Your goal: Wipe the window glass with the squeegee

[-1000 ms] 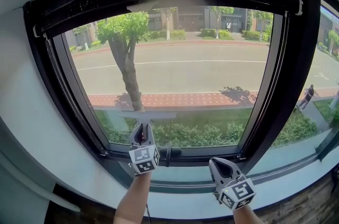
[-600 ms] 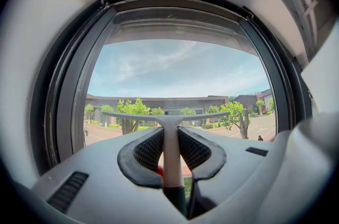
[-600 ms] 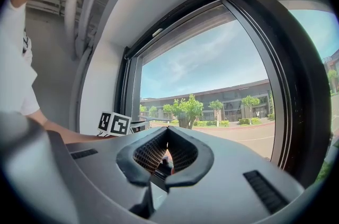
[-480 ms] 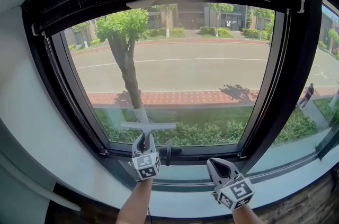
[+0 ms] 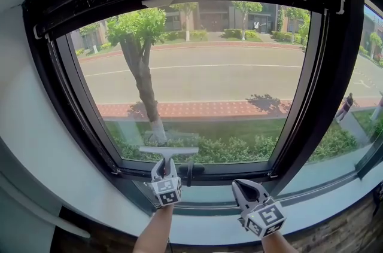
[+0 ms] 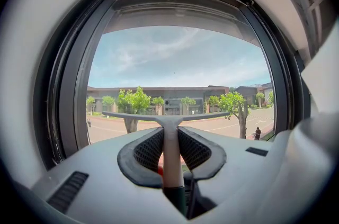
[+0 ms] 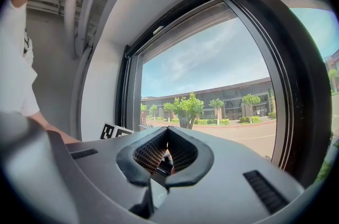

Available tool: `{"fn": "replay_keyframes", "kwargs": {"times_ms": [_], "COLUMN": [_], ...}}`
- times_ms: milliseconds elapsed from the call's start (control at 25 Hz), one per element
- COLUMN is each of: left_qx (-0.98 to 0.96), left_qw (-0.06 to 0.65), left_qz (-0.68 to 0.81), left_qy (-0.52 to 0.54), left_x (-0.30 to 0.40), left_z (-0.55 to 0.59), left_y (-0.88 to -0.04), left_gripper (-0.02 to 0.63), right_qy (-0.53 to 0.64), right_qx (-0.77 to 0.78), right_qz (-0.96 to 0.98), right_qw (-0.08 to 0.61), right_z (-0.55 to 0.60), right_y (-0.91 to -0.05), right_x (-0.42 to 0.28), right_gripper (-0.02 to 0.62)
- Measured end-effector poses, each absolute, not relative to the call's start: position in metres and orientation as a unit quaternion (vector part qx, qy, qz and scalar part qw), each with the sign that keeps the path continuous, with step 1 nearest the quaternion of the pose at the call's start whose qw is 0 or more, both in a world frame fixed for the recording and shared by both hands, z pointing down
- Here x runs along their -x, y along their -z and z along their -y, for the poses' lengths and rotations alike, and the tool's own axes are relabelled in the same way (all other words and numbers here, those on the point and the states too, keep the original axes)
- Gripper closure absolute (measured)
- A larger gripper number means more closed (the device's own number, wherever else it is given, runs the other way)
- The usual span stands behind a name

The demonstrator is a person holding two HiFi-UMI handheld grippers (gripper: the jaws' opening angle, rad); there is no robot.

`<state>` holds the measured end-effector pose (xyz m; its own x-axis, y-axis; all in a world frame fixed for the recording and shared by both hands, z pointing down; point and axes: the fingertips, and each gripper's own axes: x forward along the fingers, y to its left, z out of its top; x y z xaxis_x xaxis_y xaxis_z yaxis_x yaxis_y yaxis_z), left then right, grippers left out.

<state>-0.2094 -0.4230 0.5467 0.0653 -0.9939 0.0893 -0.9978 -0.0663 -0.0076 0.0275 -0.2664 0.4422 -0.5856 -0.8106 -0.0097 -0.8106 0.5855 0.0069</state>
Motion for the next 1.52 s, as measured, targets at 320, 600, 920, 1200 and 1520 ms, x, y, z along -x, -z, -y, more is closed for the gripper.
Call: {"fn": "replay_keyframes", "kwargs": {"times_ms": [320, 600, 920, 1200, 1520], "left_qx": [-0.725, -0.724, -0.719, -0.718, -0.725], "left_qw": [0.049, 0.071, 0.093, 0.093, 0.047], "left_qz": [0.684, 0.682, 0.682, 0.685, 0.687], "left_qy": [-0.061, -0.08, -0.093, -0.084, -0.009], "left_x": [0.213, 0.213, 0.216, 0.22, 0.212], "left_z": [0.424, 0.426, 0.427, 0.416, 0.35], "left_y": [-0.579, -0.602, -0.622, -0.619, -0.55], "left_gripper": [0.514, 0.514, 0.514, 0.514, 0.514], "right_qy": [-0.005, -0.005, -0.003, -0.001, 0.001], "right_qx": [0.455, 0.455, 0.457, 0.46, 0.489], "right_qz": [-0.891, -0.89, -0.889, -0.888, -0.872], "right_qw": [-0.003, -0.007, -0.01, -0.009, 0.0], "right_z": [0.264, 0.265, 0.266, 0.265, 0.268], "right_y": [-0.445, -0.446, -0.448, -0.451, -0.455], "right_x": [-0.026, -0.025, -0.026, -0.027, -0.059], "right_gripper": [0.584, 0.585, 0.584, 0.584, 0.584]}}
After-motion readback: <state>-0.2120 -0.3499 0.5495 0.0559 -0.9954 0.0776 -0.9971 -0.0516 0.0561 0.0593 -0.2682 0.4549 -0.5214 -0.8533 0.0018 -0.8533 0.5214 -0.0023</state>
